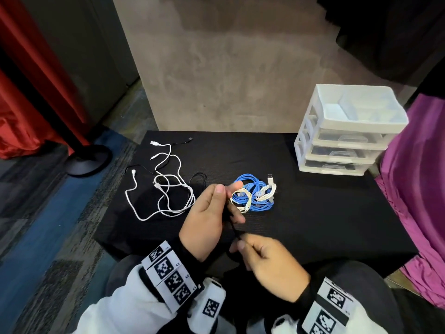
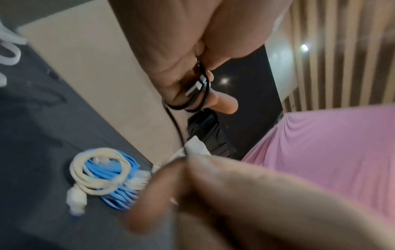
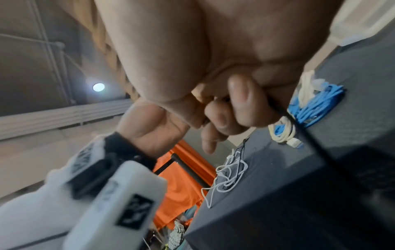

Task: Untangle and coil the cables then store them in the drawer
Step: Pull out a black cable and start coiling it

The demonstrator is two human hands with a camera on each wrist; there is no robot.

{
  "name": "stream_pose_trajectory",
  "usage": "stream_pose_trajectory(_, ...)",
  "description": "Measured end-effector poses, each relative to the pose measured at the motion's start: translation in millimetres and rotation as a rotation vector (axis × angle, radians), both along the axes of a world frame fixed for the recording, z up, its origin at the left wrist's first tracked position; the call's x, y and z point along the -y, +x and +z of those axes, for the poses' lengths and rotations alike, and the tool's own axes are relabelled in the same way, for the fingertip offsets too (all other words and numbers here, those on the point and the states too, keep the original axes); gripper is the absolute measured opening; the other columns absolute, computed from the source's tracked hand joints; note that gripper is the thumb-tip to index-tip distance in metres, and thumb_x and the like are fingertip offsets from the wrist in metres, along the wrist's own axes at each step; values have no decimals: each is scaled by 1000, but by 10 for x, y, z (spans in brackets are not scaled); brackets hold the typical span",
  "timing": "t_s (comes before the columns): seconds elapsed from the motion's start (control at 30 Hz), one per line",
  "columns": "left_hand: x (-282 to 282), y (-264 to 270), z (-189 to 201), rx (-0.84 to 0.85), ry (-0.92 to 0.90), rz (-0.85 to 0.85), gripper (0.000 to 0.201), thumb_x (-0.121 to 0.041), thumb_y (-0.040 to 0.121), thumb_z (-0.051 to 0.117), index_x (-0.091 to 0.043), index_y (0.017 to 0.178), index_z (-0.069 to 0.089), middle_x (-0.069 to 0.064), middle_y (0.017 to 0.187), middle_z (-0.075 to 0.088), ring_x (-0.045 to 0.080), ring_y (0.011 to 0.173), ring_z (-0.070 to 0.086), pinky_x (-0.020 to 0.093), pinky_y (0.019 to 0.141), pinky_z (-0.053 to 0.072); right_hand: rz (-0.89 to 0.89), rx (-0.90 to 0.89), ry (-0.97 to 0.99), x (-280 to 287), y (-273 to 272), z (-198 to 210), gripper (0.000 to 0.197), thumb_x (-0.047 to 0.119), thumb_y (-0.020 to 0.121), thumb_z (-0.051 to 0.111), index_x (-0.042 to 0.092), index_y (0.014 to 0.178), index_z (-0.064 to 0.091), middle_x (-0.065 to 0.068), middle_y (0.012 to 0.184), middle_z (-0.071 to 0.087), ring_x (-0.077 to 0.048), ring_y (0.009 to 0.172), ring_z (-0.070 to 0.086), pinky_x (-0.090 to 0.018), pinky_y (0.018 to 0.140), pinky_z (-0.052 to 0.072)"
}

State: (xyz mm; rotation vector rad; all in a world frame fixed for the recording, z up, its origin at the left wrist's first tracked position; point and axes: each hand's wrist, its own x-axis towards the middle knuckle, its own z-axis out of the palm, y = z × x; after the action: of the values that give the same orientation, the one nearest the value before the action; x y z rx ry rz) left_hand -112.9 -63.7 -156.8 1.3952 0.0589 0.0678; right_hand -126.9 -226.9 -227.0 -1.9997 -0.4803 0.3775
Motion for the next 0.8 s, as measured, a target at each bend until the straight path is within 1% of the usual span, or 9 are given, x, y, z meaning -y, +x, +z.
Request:
stream_pose_trajectory(0.07, -51, 52, -86, 35, 127, 24, 31, -20, 110, 34, -10, 87, 52, 3, 120, 73, 19, 62, 68, 28, 63, 51, 51, 52, -56, -14, -73, 101, 25, 39, 105, 51, 25, 91, 67, 10, 67, 63, -5, 64, 57, -39, 71, 52)
stream_pose_trajectory(0.17, -107, 62, -205, 70, 339, -37, 26, -21, 110, 36, -16, 89, 50, -8, 126, 67, 21, 69, 74, 26, 65, 54, 112, 150, -100, 24, -104, 336, 32, 44, 100, 48, 19, 85, 62, 0, 71, 65, -14, 68, 61, -45, 73, 51)
stream_pose_trajectory(0.3, -187, -31, -269, 134, 588, -166, 22, -29, 107, 38, -33, 91, 53, -10, 80, 66, 10, 65, 65, 27, 67, 51, 81, 169, -38, 132, 37, 622, 17, 30, 100, 61, 24, 85, 67, -4, 71, 65, -21, 68, 60, -44, 72, 51)
stream_pose_trajectory(0.4, -133, -164, -216, 86, 506, -314, 27, -32, 105, 38, -36, 87, 57, 5, 59, 57, 19, 57, 54, 36, 63, 46, -83, 242, 53, 217, 248, 709, 15, 20, 96, 72, 25, 82, 75, 2, 74, 70, -11, 72, 65, -34, 77, 54)
stream_pose_trajectory(0.5, -36, -228, -134, 70, 448, -381, 30, -31, 108, 35, -17, 93, 57, 0, 53, 58, 22, 51, 47, 40, 61, 42, -139, 153, 201, 262, 409, 715, 14, 14, 94, 75, 19, 80, 75, -6, 73, 71, -14, 70, 68, -30, 77, 54)
stream_pose_trajectory(0.57, 0, -197, -114, 75, 380, -393, 33, -22, 111, 32, 1, 96, 50, -6, 71, 71, 17, 46, 43, 37, 57, 41, -167, 143, 199, 274, 467, 641, 13, 15, 94, 74, 21, 84, 77, -3, 79, 71, -11, 78, 68, -29, 82, 53)
stream_pose_trajectory(0.63, 13, -165, -124, 70, 296, -380, 37, -24, 109, 32, 7, 93, 45, 2, 98, 76, 12, 43, 39, 31, 55, 38, -215, 219, 111, 276, 496, 537, 11, 21, 94, 75, 29, 88, 80, 7, 88, 69, -13, 94, 66, -29, 91, 50)
stream_pose_trajectory(0.7, 13, -155, -156, 39, 207, -370, 36, -28, 105, 34, 2, 90, 46, 10, 100, 73, 10, 43, 39, 29, 55, 36, -252, 308, 31, 267, 485, 472, 10, 26, 92, 76, 35, 91, 81, 10, 87, 62, -12, 96, 61, -24, 90, 46)
stream_pose_trajectory(0.8, 26, -160, -232, -49, 35, -355, 28, -31, 102, 38, -9, 87, 48, 11, 91, 66, 11, 46, 38, 28, 52, 28, -306, 332, 48, 217, 437, 429, 13, 20, 90, 80, 33, 91, 83, 14, 82, 60, -9, 80, 61, -14, 75, 44)
